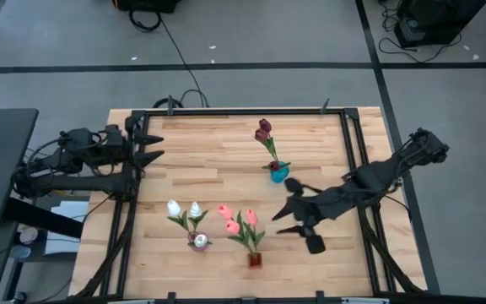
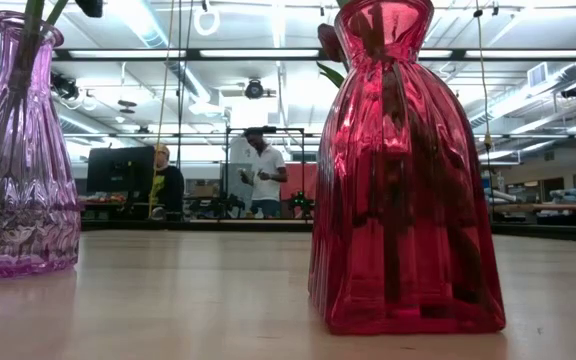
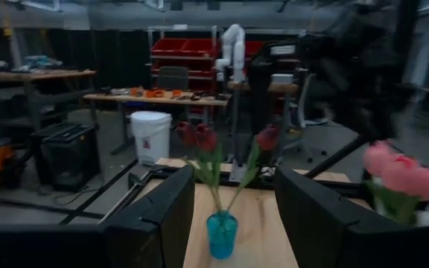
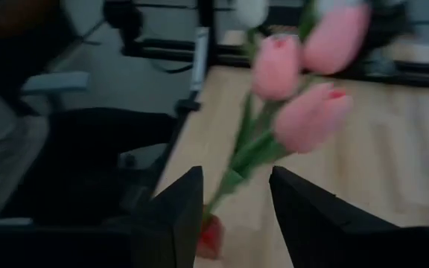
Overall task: Sort flowers into vase by color
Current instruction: Return to Home Position
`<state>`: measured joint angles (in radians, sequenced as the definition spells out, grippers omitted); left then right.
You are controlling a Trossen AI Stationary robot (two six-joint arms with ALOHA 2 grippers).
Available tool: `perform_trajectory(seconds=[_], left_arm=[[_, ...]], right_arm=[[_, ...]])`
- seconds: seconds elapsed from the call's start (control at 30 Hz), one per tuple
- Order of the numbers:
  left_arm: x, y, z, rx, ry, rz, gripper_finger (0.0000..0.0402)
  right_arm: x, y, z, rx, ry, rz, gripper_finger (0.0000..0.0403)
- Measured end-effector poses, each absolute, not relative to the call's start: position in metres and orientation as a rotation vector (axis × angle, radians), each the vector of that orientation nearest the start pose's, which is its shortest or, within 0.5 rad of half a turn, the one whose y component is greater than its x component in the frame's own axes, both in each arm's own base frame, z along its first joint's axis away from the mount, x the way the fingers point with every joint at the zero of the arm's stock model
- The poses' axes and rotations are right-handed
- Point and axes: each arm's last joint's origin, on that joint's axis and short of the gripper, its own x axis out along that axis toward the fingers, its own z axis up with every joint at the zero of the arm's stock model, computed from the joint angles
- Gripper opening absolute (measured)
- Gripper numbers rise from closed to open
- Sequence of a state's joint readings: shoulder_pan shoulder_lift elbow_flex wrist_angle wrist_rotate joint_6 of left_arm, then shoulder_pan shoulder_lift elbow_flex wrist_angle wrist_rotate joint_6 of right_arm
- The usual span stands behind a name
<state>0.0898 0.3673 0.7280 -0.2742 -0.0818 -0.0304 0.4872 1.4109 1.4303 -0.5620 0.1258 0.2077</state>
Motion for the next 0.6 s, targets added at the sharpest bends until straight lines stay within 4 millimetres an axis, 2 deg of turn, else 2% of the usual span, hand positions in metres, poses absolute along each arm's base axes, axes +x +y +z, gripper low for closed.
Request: perform_trajectory(seconds=[0.13,0.27,0.4,0.6], left_arm=[[0.063,0.007,0.346,-0.03,-0.084,0.123,0.019],[0.056,0.006,0.328,-0.066,-0.072,0.127,0.019],[0.052,0.006,0.309,-0.093,-0.083,0.134,0.019],[0.046,0.006,0.293,-0.133,-0.115,0.134,0.019]], right_arm=[[0.245,0.131,0.388,-0.019,0.521,0.16,0.0169],[0.221,0.118,0.375,-0.057,0.483,0.025,0.0169],[0.191,0.097,0.364,0.01,0.364,0.024,0.0168],[0.142,0.057,0.351,0.101,0.223,0.01,0.0167]])
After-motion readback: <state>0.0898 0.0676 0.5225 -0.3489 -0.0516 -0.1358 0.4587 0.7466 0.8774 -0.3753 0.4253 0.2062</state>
